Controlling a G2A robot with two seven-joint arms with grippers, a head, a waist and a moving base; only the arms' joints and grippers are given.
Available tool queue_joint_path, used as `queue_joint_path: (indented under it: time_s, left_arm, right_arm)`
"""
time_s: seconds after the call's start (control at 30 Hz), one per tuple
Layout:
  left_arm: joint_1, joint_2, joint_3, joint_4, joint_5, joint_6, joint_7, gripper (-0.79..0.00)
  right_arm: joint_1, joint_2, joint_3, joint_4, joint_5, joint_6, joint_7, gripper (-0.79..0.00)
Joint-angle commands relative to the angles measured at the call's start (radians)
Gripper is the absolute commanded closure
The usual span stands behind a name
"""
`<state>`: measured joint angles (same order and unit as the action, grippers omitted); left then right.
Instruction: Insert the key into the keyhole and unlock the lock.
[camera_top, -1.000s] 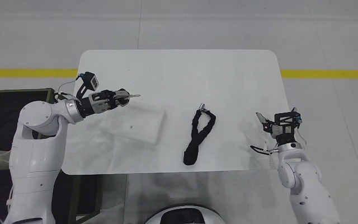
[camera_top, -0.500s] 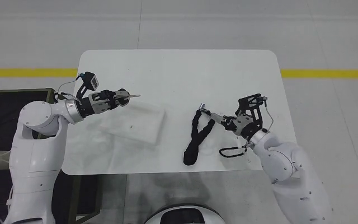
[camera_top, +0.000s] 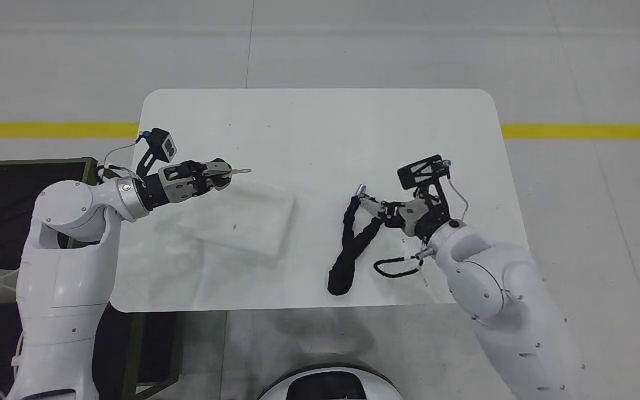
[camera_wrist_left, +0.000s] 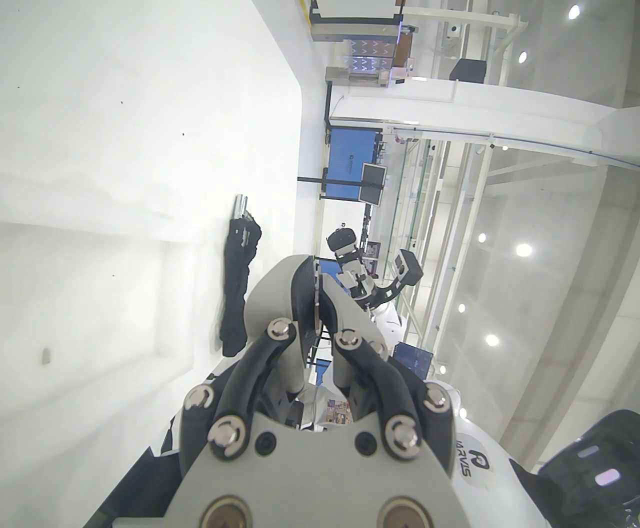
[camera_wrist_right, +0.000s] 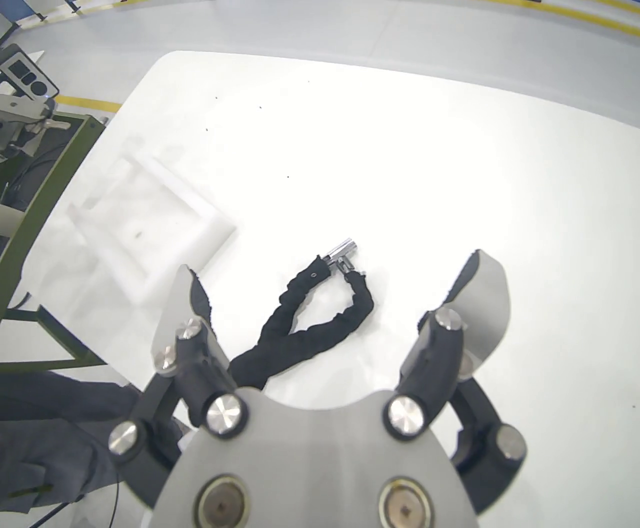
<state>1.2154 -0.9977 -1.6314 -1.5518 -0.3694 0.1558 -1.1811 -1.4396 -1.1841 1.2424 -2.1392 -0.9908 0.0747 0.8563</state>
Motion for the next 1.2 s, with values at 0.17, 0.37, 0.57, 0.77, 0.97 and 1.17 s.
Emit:
queue_joint_path:
  time_s: [0.17, 0.37, 0.57, 0.77, 0.97, 1.17]
  left_arm:
    - [0.000, 0.000, 0.000, 0.000, 0.000, 0.000, 0.000, 0.000]
    - [0.000, 0.000, 0.000, 0.000, 0.000, 0.000, 0.000, 0.000]
    - [0.000, 0.000, 0.000, 0.000, 0.000, 0.000, 0.000, 0.000]
    - [0.000, 0.000, 0.000, 0.000, 0.000, 0.000, 0.000, 0.000]
    - [0.000, 0.000, 0.000, 0.000, 0.000, 0.000, 0.000, 0.000]
    - [0.000, 0.000, 0.000, 0.000, 0.000, 0.000, 0.000, 0.000]
  right_arm:
    - [0.334, -0.043, -0.145, 0.259, 0.402, 0.193, 0.435, -0.785]
    - [0.506, -0.092, -0.297, 0.430, 0.404, 0.327, 0.508, -0.573]
    - [0.566, -0.130, -0.386, 0.525, 0.258, 0.419, 0.470, -0.554]
    - [0.588, -0.164, -0.422, 0.609, 0.135, 0.476, 0.413, -0.453]
    - [0.580, -0.194, -0.427, 0.646, 0.024, 0.494, 0.395, -0.339]
    - [0.562, -0.221, -0.411, 0.665, -0.103, 0.501, 0.388, 0.000]
